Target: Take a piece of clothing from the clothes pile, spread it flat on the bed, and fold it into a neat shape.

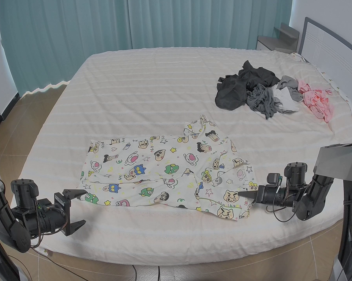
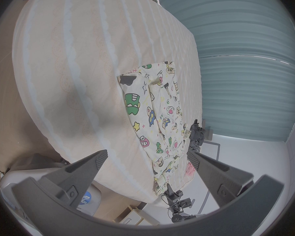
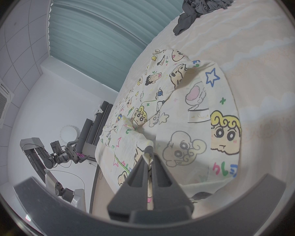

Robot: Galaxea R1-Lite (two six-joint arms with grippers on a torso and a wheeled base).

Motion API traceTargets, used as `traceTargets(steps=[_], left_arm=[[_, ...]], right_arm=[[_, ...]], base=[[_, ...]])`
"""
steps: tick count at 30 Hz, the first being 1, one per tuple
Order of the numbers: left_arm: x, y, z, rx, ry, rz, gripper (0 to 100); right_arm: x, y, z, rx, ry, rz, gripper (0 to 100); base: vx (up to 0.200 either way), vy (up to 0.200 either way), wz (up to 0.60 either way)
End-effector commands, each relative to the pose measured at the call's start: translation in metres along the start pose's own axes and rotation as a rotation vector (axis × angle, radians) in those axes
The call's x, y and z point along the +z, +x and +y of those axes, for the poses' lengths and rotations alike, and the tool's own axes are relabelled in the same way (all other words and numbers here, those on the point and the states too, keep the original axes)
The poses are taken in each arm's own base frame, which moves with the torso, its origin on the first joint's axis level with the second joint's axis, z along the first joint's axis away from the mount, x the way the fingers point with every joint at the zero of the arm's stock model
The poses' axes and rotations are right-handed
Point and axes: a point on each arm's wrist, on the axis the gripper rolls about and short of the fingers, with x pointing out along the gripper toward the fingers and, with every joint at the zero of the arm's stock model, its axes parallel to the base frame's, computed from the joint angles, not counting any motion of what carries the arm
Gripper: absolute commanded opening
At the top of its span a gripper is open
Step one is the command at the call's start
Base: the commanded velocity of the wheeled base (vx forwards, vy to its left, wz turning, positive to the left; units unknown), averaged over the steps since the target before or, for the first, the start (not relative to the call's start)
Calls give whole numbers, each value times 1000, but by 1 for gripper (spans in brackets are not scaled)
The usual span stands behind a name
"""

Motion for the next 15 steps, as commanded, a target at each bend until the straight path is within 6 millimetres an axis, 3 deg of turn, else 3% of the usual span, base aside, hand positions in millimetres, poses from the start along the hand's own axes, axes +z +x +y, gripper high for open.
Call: traceTargets(steps=[1,7,15], left_arm=[[0,0,0,1,-2,0,100],[0,0,0,1,-2,0,100],[0,0,0,1,-2,0,100]], right_arm=[[1,0,2,2,-11,-9,0],[15,-8,19,36,-43,-71,0],[38,7,23,49,-57,-85,0]], base=[[0,0,0],[0,0,0],[0,0,0]])
